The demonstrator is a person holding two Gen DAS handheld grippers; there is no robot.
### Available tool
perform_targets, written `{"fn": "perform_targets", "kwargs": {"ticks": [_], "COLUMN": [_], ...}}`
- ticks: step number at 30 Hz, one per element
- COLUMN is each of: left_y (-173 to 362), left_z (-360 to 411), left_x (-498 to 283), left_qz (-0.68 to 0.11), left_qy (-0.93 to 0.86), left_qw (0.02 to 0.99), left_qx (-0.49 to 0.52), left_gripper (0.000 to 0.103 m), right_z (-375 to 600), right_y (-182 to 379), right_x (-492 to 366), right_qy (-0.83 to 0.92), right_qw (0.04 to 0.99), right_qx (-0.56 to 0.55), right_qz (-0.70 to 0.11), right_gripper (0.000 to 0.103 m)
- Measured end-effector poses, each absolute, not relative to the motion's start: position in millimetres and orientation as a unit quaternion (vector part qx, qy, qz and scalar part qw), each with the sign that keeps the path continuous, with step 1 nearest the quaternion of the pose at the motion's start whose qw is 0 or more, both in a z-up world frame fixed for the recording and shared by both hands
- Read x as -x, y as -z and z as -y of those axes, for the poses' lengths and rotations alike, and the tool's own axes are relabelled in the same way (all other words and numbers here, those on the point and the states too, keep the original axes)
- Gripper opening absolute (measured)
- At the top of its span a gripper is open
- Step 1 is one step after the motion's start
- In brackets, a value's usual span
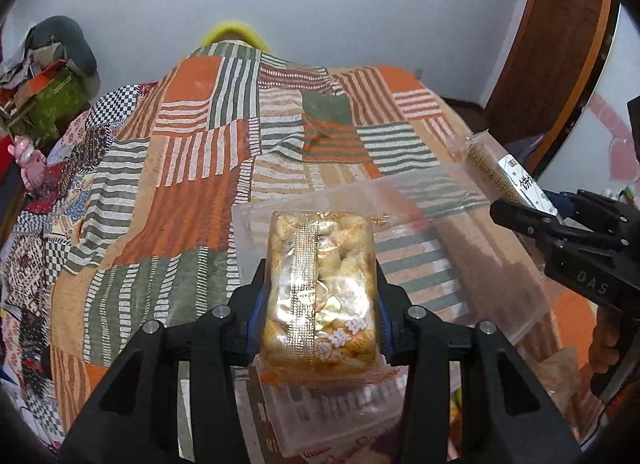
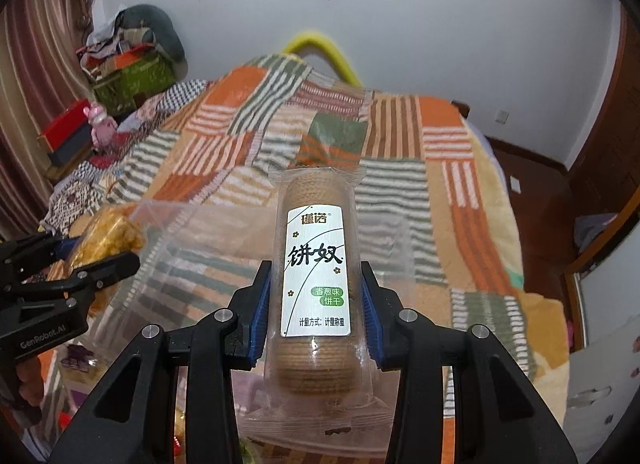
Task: Organize snacks
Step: 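Drop the cracker bar into the clear box with the left tool while the right drops the tube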
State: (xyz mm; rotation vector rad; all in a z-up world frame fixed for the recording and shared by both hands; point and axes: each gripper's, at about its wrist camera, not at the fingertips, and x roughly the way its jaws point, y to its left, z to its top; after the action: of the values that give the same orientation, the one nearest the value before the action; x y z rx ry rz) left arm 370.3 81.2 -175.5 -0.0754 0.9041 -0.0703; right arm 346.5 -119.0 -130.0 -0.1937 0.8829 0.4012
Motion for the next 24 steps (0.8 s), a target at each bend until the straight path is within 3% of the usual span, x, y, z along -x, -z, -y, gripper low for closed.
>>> {"fn": "perform_targets", "kwargs": {"ticks": [18, 24], "left_y": [171, 142], "left_z": [-72, -69], "left_x": [-363, -335], "left_qz": [-0.441, -0.408], "left_qy": [0.04, 0.037], "left_qw": [0.897, 0.912], "left_qx": [0.013, 0.0], "left_gripper": [0.047, 0.058], "right_z": [118, 123], "right_y": [136, 118], "right_x": [-340, -325], "right_qy": [-0.21, -0.217], "right_qw": [0.857, 0.866], "right_qx": [0.124, 0.109], "right_qz": [-0.454, -0.437], "right_gripper": [0.037, 0.037]}}
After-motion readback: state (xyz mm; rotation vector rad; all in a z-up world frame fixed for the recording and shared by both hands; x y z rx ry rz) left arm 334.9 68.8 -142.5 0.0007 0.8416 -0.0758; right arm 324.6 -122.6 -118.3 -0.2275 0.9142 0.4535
